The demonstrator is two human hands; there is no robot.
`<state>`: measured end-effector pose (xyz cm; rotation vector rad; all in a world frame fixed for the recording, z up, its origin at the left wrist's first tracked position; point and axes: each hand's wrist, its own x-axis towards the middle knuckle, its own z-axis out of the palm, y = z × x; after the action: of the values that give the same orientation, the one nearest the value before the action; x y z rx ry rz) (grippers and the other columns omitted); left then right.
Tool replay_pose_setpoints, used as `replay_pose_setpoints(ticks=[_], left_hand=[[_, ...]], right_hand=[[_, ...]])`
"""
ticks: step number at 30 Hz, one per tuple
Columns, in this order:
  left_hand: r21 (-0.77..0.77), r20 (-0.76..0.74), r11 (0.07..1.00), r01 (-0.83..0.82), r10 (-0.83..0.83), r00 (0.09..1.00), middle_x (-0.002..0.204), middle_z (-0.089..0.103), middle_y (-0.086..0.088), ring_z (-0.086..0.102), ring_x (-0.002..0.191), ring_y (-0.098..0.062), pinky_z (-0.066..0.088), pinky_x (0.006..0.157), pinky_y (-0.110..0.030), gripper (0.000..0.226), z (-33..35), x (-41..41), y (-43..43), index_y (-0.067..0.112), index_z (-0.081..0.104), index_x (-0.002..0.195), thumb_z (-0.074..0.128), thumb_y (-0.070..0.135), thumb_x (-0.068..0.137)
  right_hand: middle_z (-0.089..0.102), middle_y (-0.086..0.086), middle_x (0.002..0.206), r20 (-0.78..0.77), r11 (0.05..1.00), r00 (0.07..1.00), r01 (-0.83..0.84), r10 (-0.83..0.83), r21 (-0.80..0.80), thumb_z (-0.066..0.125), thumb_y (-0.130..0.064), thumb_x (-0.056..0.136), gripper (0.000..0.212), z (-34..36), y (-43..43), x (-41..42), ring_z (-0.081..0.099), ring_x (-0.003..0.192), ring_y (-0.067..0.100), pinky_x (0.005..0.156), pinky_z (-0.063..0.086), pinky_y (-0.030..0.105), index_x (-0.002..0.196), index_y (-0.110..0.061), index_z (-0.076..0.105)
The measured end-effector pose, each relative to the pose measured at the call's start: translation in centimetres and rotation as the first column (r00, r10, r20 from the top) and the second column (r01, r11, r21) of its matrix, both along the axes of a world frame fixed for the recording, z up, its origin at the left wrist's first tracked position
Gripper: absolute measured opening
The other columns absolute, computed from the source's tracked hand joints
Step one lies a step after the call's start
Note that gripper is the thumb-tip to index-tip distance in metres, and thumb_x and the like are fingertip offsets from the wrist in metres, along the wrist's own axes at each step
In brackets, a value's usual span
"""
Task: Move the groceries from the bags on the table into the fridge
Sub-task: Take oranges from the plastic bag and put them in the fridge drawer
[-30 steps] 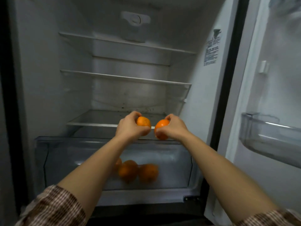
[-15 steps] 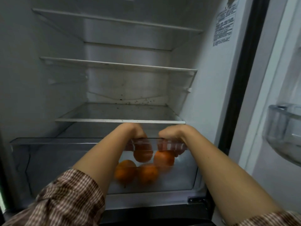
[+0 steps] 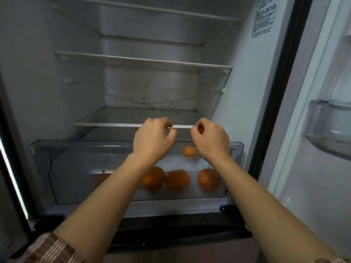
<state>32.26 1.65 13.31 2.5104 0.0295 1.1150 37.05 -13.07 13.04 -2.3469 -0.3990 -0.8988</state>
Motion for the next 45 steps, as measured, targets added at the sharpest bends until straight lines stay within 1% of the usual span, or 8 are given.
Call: replay_pose_setpoints(ticks=[3, 5, 8, 17, 24, 37, 41, 45], left_hand=[[0.145, 0.253, 0.985, -0.097, 0.058, 0.966, 0.122, 0.063, -0.004, 0.044, 0.129, -0.022, 0.03, 0.104, -0.041, 0.036, -4.3, -2.4, 1.8, 0.016, 0.063, 0.113, 0.042, 0.035, 0.09], [0.152, 0.297, 0.979, -0.136, 0.086, 0.951, 0.14, 0.051, -0.004, 0.031, 0.138, -0.019, 0.015, 0.112, -0.038, 0.043, -6.7, -2.8, 3.5, 0.015, 0.052, 0.13, 0.038, 0.036, 0.094], [0.263, 0.302, 0.945, -0.195, 0.111, 0.947, 0.145, 0.047, -0.005, 0.028, 0.139, -0.02, 0.01, 0.114, -0.034, 0.047, -7.8, -2.5, 5.1, 0.015, 0.048, 0.134, 0.035, 0.041, 0.097], [0.278, 0.142, 0.942, -0.189, 0.154, 0.978, 0.138, 0.055, -0.006, 0.041, 0.136, -0.025, 0.013, 0.112, -0.034, 0.051, -6.1, 1.3, 5.9, 0.014, 0.059, 0.128, 0.033, 0.045, 0.097], [0.348, -0.07, 0.923, -0.163, 0.199, 0.978, 0.155, 0.03, -0.003, 0.024, 0.145, -0.021, 0.013, 0.117, -0.035, 0.06, -5.2, 4.3, 7.1, 0.019, 0.035, 0.146, 0.025, 0.053, 0.098], [0.345, -0.141, 0.922, -0.175, 0.235, 0.962, 0.161, 0.013, 0.001, 0.002, 0.149, -0.02, -0.008, 0.116, -0.031, 0.062, -6.3, 7.5, 8.0, 0.025, 0.016, 0.152, 0.028, 0.053, 0.098], [0.236, -0.246, 0.963, -0.133, 0.191, 0.95, 0.161, -0.007, 0.001, -0.012, 0.147, -0.017, -0.008, 0.116, -0.032, 0.065, -6.2, 5.2, 7.4, 0.028, 0.001, 0.153, 0.027, 0.052, 0.099], [0.165, -0.262, 0.968, -0.19, 0.229, 0.938, 0.162, -0.002, -0.002, -0.007, 0.148, -0.018, -0.003, 0.118, -0.034, 0.062, -6.6, 0.7, 7.5, 0.023, 0.007, 0.153, 0.028, 0.048, 0.1]], right_hand=[[0.067, 0.005, 0.099, 0.283, 0.987, 0.951, -0.094, 0.127, -0.129, 0.042, -0.037, 0.091, 0.035, -3.6, 0.9, -2.0, 0.059, 0.096, 0.026, 0.086, 0.028, 0.036, 0.107, -0.014, 0.064], [0.064, 0.005, 0.115, 0.31, 0.957, 0.929, -0.12, 0.202, -0.263, 0.038, -0.041, 0.091, 0.045, -5.6, 1.6, -2.2, 0.055, 0.112, 0.023, 0.096, 0.023, 0.039, 0.12, -0.014, 0.061], [0.057, 0.007, 0.133, 0.309, 0.932, 0.937, -0.046, 0.165, -0.359, 0.038, -0.048, 0.09, 0.052, -6.4, 2.0, -1.5, 0.042, 0.129, 0.022, 0.103, 0.018, 0.042, 0.129, -0.018, 0.057], [0.025, 0.006, 0.158, 0.111, 0.879, 0.983, -0.08, 0.149, -0.47, 0.024, -0.053, 0.093, 0.065, -4.6, 3.1, 2.1, 0.014, 0.148, 0.022, 0.114, 0.003, 0.041, 0.149, -0.021, 0.032], [0.009, 0.01, 0.162, -0.011, 0.811, 0.998, -0.062, 0.069, -0.582, 0.033, -0.032, 0.103, 0.056, -3.7, 4.6, 5.3, 0.002, 0.149, 0.028, 0.119, 0.002, 0.043, 0.154, -0.02, 0.011], [0.007, 0.009, 0.162, -0.045, 0.846, 0.997, -0.08, 0.066, -0.528, 0.033, -0.042, 0.1, 0.064, -4.4, 5.9, 7.9, 0.0, 0.149, 0.024, 0.119, -0.003, 0.041, 0.154, -0.021, 0.005], [0.011, 0.01, 0.161, -0.121, 0.841, 0.99, -0.124, 0.07, -0.526, 0.03, -0.046, 0.1, 0.063, -3.6, 5.8, 7.1, 0.003, 0.149, 0.025, 0.119, -0.002, 0.042, 0.154, -0.021, 0.009], [0.015, 0.008, 0.161, -0.167, 0.875, 0.974, -0.212, 0.153, -0.435, 0.033, -0.045, 0.1, 0.061, -3.4, 6.2, 4.4, 0.006, 0.149, 0.022, 0.121, 0.002, 0.04, 0.152, -0.018, 0.018]])
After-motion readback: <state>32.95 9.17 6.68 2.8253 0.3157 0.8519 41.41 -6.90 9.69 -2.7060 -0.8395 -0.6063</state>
